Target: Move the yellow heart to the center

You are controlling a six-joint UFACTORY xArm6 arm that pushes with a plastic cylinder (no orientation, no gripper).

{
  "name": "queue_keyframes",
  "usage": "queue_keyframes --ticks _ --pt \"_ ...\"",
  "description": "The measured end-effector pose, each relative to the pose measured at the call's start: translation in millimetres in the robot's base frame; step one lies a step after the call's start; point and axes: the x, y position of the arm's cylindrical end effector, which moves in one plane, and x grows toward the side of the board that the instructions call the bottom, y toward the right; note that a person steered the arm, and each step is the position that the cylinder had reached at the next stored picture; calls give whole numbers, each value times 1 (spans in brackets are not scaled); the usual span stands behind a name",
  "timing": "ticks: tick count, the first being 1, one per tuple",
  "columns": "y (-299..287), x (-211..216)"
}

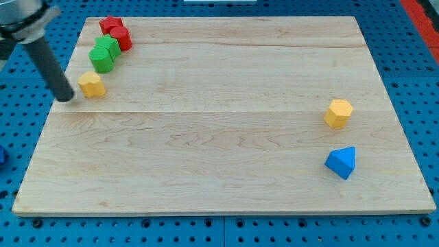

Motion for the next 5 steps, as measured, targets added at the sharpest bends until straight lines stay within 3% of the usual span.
queue_keyframes --ticks 2,3,4,5 --pt "162 -18" --pt "118 1" --pt "-3 1" --pt "-59 -3"
